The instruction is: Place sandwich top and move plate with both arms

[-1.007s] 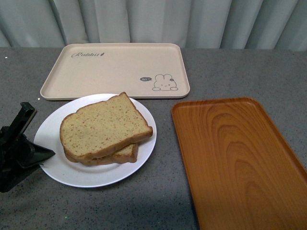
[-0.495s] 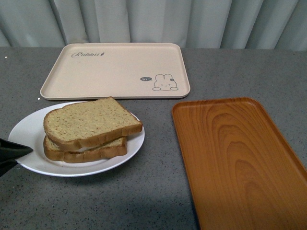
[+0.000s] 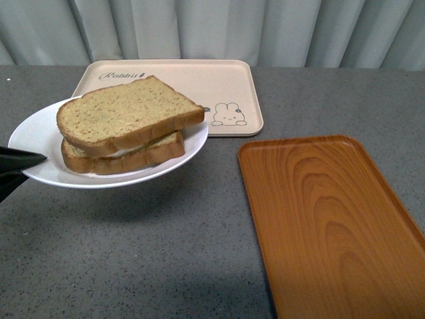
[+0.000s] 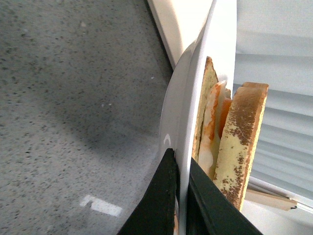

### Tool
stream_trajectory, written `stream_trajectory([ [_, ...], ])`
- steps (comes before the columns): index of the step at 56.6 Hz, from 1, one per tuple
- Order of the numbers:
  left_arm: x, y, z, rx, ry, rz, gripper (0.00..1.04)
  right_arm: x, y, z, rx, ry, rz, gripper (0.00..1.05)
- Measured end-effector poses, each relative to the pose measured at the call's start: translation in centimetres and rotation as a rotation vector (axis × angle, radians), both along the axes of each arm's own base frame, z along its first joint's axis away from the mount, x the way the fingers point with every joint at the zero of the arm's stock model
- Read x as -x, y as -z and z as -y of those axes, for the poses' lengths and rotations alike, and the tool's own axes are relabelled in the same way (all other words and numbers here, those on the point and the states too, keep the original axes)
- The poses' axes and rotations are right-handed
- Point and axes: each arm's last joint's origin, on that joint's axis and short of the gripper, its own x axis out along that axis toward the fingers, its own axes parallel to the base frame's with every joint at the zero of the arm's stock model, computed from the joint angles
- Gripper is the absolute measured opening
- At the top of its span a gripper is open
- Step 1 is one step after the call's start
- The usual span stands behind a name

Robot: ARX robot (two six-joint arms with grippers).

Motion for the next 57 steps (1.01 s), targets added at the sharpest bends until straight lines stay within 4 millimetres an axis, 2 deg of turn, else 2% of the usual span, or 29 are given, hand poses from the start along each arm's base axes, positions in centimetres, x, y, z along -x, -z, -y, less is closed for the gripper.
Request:
stream_trajectory([
  [8, -2.0, 0.1, 0.9, 0.021, -0.008, 0.020, 0.04, 0.0, 0.0, 0.0, 0.000, 0.000, 0.000, 0.96],
  [22, -8.1, 0.8, 3.0, 0.037, -0.030, 0.061, 0.04, 0.0, 0.0, 0.0, 0.000, 0.000, 0.000, 0.96],
  [29, -12.1, 1.9, 4.1, 0.022, -0.077, 0.063, 0.04, 0.0, 0.0, 0.0, 0.000, 0.000, 0.000, 0.96],
  [36, -14.7, 3.1, 4.8, 0.015, -0.092, 0.064, 0.04, 0.0, 0.0, 0.0, 0.000, 0.000, 0.000, 0.96],
  [48, -18.0, 5.0, 5.6, 0.015, -0.114, 0.042, 0.04, 0.0, 0.0, 0.0, 0.000, 0.000, 0.000, 0.96],
  [57, -19.2, 6.0, 5.7, 0.006, -0.126, 0.025, 0.04, 0.0, 0.0, 0.0, 0.000, 0.000, 0.000, 0.96],
])
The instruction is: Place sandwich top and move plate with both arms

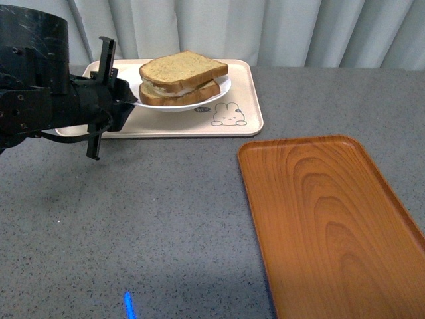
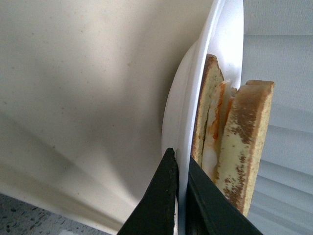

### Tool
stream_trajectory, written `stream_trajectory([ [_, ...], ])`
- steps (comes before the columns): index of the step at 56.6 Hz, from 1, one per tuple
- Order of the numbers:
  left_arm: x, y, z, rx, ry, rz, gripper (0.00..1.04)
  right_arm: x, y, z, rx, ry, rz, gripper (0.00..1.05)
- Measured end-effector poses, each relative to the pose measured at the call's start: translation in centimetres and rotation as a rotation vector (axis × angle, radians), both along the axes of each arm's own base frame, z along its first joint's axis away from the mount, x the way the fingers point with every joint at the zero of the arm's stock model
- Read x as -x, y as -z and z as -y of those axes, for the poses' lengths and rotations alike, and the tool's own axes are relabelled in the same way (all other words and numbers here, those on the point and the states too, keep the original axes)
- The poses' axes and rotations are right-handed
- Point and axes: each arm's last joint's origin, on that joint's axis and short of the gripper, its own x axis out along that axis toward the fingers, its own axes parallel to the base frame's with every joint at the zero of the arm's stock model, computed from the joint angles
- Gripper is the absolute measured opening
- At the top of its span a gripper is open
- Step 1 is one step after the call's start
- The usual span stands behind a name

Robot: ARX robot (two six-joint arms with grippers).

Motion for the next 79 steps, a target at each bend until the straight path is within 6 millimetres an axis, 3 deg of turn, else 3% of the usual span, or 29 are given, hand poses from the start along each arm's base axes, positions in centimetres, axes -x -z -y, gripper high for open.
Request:
stream_trajectory([
  [5, -0.2, 0.0, -0.1, -0.005, -0.001, -0.009, 0.05, 0.0, 0.0, 0.0, 0.000, 0.000, 0.000, 0.96],
  [19, 0.9, 0.0, -1.4, -0.049, -0.039, -0.064, 0.42, 0.0, 0.0, 0.0, 0.000, 0.000, 0.000, 0.96],
  [33, 4.6, -5.6, -2.7, -0.192, 0.008, -0.013, 0.81, 0.0, 0.0, 0.0, 0.000, 0.000, 0.000, 0.96],
  [40, 8.3, -8.2, -3.5, -0.268, 0.011, 0.013, 1.00, 0.0, 0.0, 0.0, 0.000, 0.000, 0.000, 0.96],
  [50, 14.2, -9.1, -4.8, -0.329, -0.038, 0.000, 0.98, 0.0, 0.0, 0.0, 0.000, 0.000, 0.000, 0.96],
  [55, 16.2, -9.6, -5.3, -0.393, -0.053, 0.043, 0.98, 0.0, 0.0, 0.0, 0.000, 0.000, 0.000, 0.96],
  [58, 16.7, -9.2, -5.9, -0.587, -0.017, 0.263, 0.86, 0.0, 0.0, 0.0, 0.000, -0.001, 0.000, 0.96],
  [61, 18.6, -9.0, -6.3, -0.862, 0.041, 0.443, 0.71, 0.0, 0.0, 0.0, 0.000, 0.000, 0.000, 0.96],
  [66, 20.2, -10.8, -6.4, -1.114, 0.054, 0.584, 0.53, 0.0, 0.0, 0.0, 0.000, 0.000, -0.002, 0.96],
  [79, 23.5, -11.2, -6.4, -1.265, 0.107, 0.581, 0.14, 0.0, 0.0, 0.0, 0.000, 0.000, 0.000, 0.96],
])
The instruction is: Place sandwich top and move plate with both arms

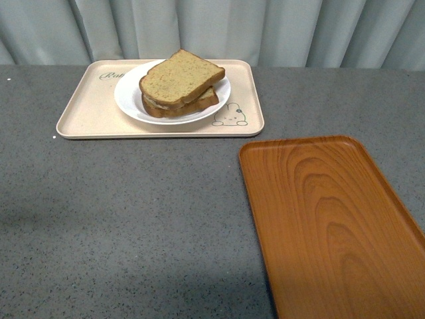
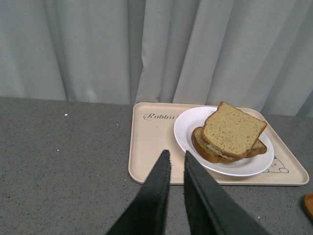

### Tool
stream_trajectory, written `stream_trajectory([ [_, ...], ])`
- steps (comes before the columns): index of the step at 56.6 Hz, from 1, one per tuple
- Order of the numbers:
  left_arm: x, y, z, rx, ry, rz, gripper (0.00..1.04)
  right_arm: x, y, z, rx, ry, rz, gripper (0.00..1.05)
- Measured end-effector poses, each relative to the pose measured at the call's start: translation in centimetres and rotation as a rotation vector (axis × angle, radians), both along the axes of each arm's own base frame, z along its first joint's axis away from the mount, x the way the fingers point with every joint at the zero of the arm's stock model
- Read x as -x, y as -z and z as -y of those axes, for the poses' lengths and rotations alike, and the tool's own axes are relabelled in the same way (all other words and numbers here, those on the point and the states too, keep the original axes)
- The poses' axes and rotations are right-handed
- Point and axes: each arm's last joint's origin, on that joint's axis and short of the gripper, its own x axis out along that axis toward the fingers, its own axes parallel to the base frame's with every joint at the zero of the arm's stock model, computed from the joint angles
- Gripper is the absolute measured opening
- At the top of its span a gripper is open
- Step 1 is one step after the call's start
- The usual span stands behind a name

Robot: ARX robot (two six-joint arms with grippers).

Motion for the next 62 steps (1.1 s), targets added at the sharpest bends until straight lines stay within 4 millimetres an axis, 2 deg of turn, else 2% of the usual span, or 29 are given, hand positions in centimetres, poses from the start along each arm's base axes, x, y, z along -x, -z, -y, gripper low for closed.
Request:
stream_trajectory([
  [4, 0.9, -0.4, 0.0, -0.011, 0.000, 0.005, 0.04, 0.0, 0.0, 0.0, 0.000, 0.000, 0.000, 0.96],
  [12, 2.5, -1.4, 0.0, -0.019, 0.000, 0.008, 0.04, 0.0, 0.0, 0.0, 0.000, 0.000, 0.000, 0.96],
  [28, 5.1, -1.5, 0.0, -0.027, 0.000, 0.012, 0.04, 0.0, 0.0, 0.0, 0.000, 0.000, 0.000, 0.96],
  [62, 7.7, -2.4, 0.0, -0.028, 0.000, 0.042, 0.04, 0.0, 0.0, 0.0, 0.000, 0.000, 0.000, 0.96],
])
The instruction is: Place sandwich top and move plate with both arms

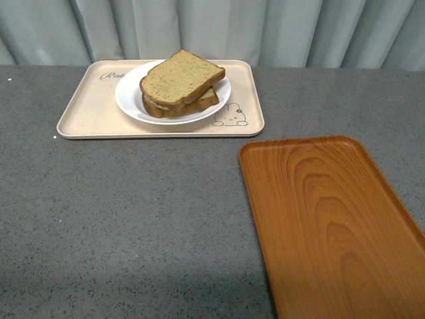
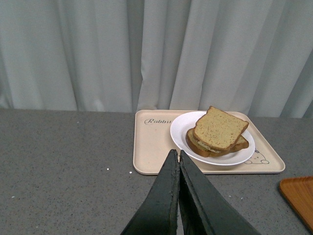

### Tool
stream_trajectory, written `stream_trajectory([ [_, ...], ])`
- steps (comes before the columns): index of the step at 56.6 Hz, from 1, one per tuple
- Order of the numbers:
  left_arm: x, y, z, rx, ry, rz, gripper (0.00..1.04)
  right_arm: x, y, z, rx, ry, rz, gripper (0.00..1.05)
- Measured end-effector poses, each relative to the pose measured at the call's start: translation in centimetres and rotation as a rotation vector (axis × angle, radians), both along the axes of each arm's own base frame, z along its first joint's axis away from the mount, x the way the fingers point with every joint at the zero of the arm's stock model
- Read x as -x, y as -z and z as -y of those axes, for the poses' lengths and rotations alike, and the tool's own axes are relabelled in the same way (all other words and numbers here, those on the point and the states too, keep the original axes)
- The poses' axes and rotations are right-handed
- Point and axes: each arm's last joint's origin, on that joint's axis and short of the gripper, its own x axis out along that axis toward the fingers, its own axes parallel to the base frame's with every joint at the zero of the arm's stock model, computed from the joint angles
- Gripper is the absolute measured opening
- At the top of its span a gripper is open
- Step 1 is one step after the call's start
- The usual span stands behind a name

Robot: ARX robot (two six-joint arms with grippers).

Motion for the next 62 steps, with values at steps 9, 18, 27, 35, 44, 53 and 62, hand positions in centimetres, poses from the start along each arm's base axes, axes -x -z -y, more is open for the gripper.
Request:
stream_trajectory([
  [9, 0.5, -0.1, 0.0, 0.000, 0.000, 0.002, 0.04, 0.0, 0.0, 0.0, 0.000, 0.000, 0.000, 0.96],
  [18, 0.9, -0.1, 0.0, 0.000, 0.000, 0.004, 0.04, 0.0, 0.0, 0.0, 0.000, 0.000, 0.000, 0.96],
  [27, 1.2, -0.1, 0.0, 0.000, 0.000, 0.004, 0.04, 0.0, 0.0, 0.0, 0.000, 0.000, 0.000, 0.96],
  [35, 1.6, -0.1, 0.0, 0.000, 0.000, 0.004, 0.04, 0.0, 0.0, 0.0, 0.000, 0.000, 0.000, 0.96],
  [44, 1.9, 0.0, 0.0, 0.000, 0.000, 0.003, 0.04, 0.0, 0.0, 0.0, 0.000, 0.000, 0.000, 0.96],
  [53, 2.9, 0.3, 0.0, -0.001, 0.000, -0.005, 0.04, 0.0, 0.0, 0.0, 0.000, 0.000, 0.000, 0.96],
  [62, 2.9, 0.3, 0.0, 0.000, 0.000, -0.003, 0.28, 0.0, 0.0, 0.0, 0.000, 0.000, 0.000, 0.96],
])
